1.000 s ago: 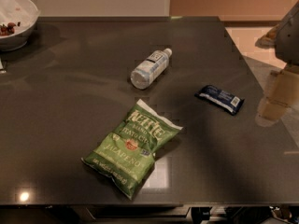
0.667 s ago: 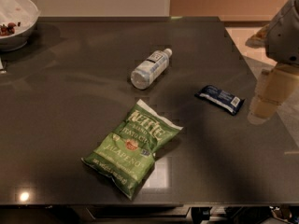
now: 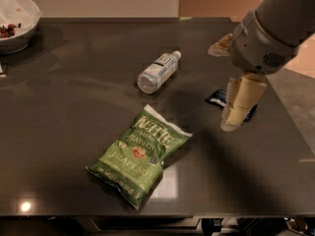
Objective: Pick green jalapeno chip bag
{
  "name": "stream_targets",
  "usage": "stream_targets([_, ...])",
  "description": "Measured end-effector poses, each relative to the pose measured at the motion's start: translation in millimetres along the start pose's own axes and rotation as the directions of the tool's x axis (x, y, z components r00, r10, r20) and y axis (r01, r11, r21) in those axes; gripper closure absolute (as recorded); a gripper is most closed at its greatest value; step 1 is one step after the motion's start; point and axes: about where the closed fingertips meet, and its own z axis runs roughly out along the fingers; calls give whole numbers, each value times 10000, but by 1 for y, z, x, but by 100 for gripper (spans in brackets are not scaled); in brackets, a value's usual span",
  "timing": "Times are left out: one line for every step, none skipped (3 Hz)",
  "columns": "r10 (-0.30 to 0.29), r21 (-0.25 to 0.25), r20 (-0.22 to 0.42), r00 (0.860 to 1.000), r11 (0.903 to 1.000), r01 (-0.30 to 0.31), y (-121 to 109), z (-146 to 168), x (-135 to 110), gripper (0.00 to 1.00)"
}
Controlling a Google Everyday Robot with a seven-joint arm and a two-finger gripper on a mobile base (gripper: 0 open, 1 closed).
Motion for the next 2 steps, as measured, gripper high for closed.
stream_targets([-1098,-603,720,9913,9916,1142,10,32,-39,0])
stream_targets([-1798,-1103,1110,9774,9752,1919,26,59,-64,0])
